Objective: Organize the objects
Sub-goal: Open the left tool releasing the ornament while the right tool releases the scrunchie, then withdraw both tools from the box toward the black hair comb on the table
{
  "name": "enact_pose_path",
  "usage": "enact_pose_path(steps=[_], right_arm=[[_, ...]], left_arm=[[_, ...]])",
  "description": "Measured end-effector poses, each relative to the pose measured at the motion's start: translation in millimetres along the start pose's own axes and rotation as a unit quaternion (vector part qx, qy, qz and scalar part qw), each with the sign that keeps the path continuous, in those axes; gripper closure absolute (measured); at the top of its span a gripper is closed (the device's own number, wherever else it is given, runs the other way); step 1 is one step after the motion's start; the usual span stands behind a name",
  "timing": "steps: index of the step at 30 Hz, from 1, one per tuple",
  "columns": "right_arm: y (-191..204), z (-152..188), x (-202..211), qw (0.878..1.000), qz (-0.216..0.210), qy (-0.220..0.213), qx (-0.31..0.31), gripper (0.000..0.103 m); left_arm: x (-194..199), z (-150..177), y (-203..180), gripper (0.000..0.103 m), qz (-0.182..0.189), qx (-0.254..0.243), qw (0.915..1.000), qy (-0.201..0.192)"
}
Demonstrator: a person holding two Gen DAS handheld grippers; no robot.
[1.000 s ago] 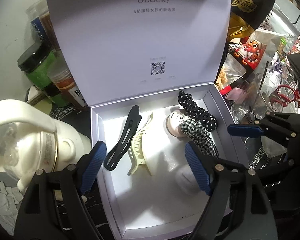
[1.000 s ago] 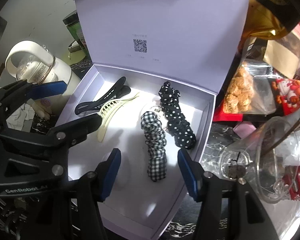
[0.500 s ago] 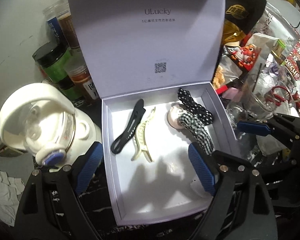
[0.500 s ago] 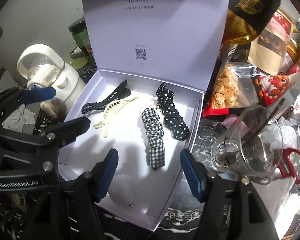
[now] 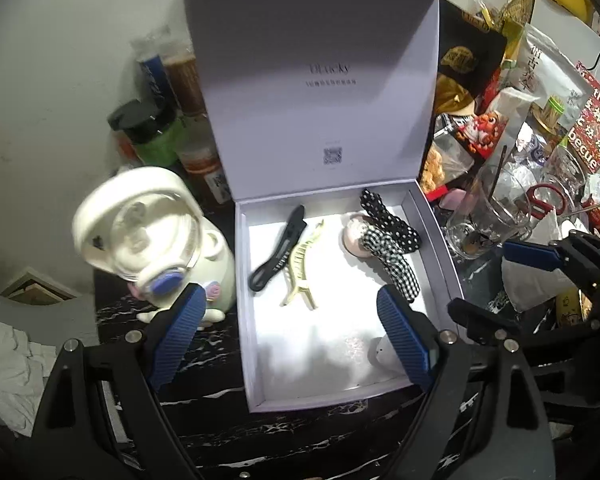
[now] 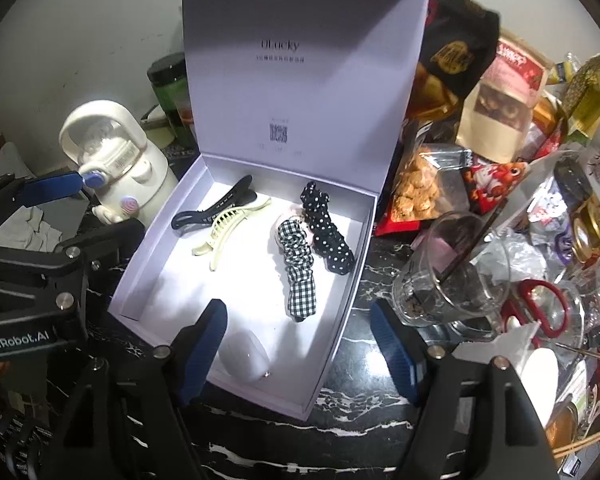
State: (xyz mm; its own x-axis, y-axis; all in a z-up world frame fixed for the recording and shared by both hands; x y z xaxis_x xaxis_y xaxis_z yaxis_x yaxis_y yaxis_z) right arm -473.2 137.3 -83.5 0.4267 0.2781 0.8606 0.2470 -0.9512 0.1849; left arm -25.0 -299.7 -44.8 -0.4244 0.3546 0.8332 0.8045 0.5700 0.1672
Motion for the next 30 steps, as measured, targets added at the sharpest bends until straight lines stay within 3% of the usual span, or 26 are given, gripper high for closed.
enact_pose_path(steps=[3,13,21,24,30], right_arm=[[3,2,14,1.000,0.006,-0.014,-0.002,0.017],[17,12,49,0.999,0.010,-0.036,-0.008,0.016],[31,28,68,0.999,0.011,-0.043,-0.006,0.016],[38,36,74,0.999,0.018,-0.041,-0.002,0.006],[49,50,83,0.999,0.015,-0.043,0.001,0.006]], left_arm=[[11,0,0,0.016,-0.001,-0.003,0.9999,-0.011],[49,12,13,0.016,0.000,0.009,0.9996,-0.026],[74,38,21,0.016,-0.007,0.010,0.9994,-0.031],[81,48,22,0.016,-0.005,0.008,0.9995,-0.031],[92,67,21,0.016,0.001,0.011,0.9996,-0.027]])
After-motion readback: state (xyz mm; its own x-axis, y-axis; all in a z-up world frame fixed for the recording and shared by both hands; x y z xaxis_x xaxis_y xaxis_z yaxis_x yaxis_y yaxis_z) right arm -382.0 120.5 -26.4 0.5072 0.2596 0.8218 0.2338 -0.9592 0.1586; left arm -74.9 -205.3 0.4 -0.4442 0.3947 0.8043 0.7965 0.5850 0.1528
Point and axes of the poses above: each gripper's, at about its wrist camera, not at the fingertips, and x roughly against the way its jaws point, y to its left, z to its underside, the point moved 5 cm from there along -x, roughly the way its jaws point, and after that the axes turned 9 degrees about -z, right-handed, at the moved point
